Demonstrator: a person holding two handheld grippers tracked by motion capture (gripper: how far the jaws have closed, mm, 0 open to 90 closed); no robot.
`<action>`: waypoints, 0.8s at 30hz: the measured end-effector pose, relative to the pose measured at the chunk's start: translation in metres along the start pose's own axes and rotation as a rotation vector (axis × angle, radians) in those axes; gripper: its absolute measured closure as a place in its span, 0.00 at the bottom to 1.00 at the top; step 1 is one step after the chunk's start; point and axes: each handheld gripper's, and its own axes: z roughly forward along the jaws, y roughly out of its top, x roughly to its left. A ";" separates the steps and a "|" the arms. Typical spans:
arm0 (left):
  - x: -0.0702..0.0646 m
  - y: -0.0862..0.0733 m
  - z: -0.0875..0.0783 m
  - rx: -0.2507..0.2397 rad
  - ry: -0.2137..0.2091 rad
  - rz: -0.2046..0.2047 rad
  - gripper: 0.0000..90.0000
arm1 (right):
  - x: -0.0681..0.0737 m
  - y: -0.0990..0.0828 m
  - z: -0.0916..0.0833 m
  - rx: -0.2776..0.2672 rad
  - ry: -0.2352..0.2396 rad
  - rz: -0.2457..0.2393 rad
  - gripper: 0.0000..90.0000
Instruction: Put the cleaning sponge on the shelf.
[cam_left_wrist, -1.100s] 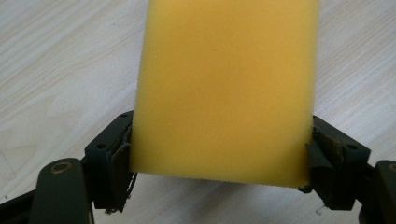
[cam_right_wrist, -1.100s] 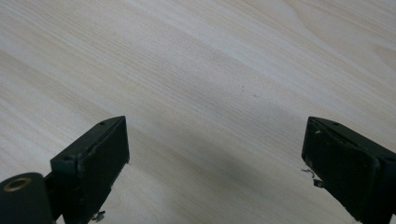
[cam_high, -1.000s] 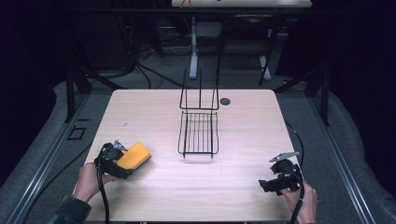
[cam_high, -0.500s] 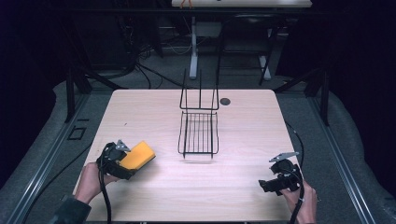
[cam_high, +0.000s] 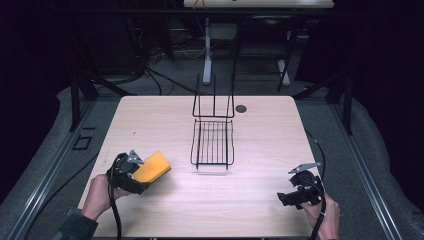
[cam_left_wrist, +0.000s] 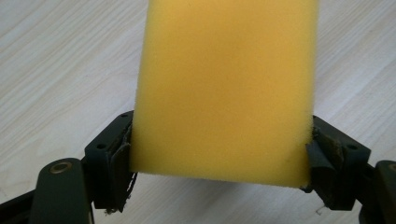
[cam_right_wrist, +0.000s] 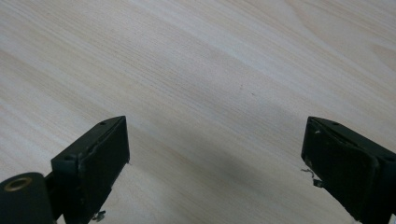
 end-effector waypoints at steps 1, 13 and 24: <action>-0.001 0.000 0.000 -0.006 -0.003 0.000 0.24 | 0.000 0.000 0.000 0.000 0.000 0.000 0.08; -0.013 0.008 -0.009 -0.022 -0.030 0.041 0.24 | 0.000 0.000 0.000 0.002 -0.001 -0.004 0.08; -0.026 0.018 -0.019 -0.042 -0.041 0.077 0.24 | 0.001 0.000 0.001 -0.004 -0.002 -0.007 0.08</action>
